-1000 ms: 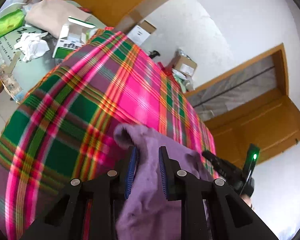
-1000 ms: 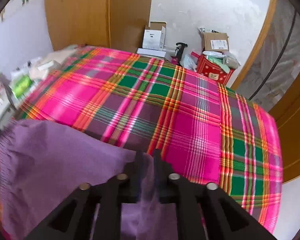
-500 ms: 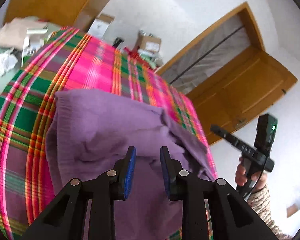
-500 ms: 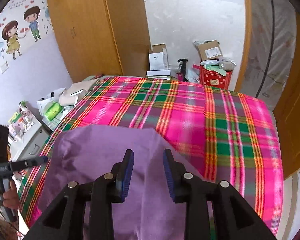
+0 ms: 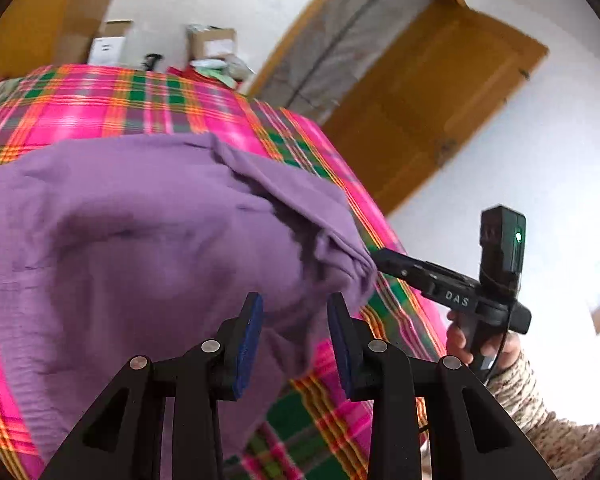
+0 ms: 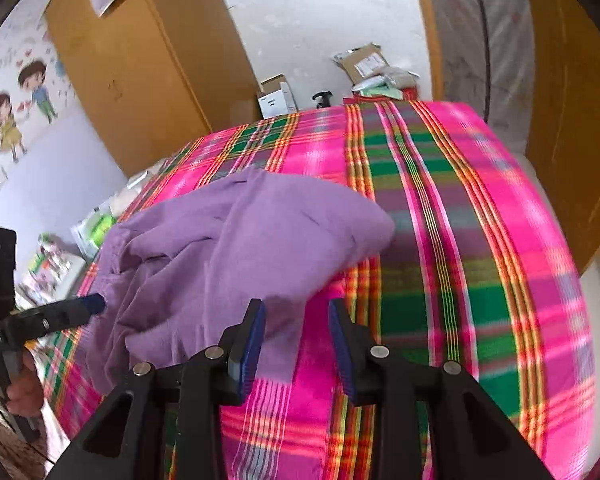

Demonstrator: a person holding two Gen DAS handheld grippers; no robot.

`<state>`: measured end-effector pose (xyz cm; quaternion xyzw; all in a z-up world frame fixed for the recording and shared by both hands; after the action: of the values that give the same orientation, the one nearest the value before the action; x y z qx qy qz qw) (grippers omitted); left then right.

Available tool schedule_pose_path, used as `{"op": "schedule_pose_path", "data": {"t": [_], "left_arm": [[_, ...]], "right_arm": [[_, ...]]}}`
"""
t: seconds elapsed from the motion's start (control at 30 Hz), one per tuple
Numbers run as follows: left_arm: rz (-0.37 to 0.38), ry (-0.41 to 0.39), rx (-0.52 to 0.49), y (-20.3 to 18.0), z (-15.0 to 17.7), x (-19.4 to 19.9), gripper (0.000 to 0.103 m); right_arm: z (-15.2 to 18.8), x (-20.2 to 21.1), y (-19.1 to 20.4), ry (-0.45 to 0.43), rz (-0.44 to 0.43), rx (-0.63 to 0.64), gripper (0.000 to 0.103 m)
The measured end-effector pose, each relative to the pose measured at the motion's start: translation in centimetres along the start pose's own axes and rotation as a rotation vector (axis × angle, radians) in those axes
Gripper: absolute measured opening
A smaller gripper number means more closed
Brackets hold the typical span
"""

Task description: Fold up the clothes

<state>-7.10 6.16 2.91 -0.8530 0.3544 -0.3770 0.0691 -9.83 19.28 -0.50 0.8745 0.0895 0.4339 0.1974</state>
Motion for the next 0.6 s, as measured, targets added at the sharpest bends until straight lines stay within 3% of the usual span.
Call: {"op": "schedule_pose_path", "data": {"t": [0.07,0.13,0.3,0.47,0.6], "left_arm": [[0.013,0.024,-0.031,-1.3,0.2,-0.9,0.034],[0.019,0.046,-0.060,-2.3,0.5,-1.8,0.043],[-0.023,0.123,-0.123,-3.3,2.1,-3.5,0.043],[-0.103,0.152,-0.110,-2.3,2.2,-4.3,0.043],[-0.097,0.165,-0.043,-1.3,1.9,-4.8,0.043]], "right_arm": [[1.0,0.0,-0.8,0.005,-0.001,-0.012,0.036],[1.7,-0.5,-1.2,0.026,0.001,-0.014,0.036],[3.8,-2.7,-0.4,0.088,-0.030,0.018,0.039],[4.0,-4.4,1.0,0.104,-0.026,0.076,0.041],[3.8,-5.4,1.7,0.111,-0.050,0.068,0.041]]}}
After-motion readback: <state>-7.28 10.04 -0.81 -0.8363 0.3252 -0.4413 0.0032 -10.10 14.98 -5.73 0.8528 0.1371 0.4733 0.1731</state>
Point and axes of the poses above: each gripper's, at about its wrist camera, not at the fingertips, and x roughly against the way its jaws point, y to its left, z to its underside, the point moved 8 cm from there along -x, roughly the way its jaws point, and after that the axes turned 14 degrees about -x, right-handed, at the moved point
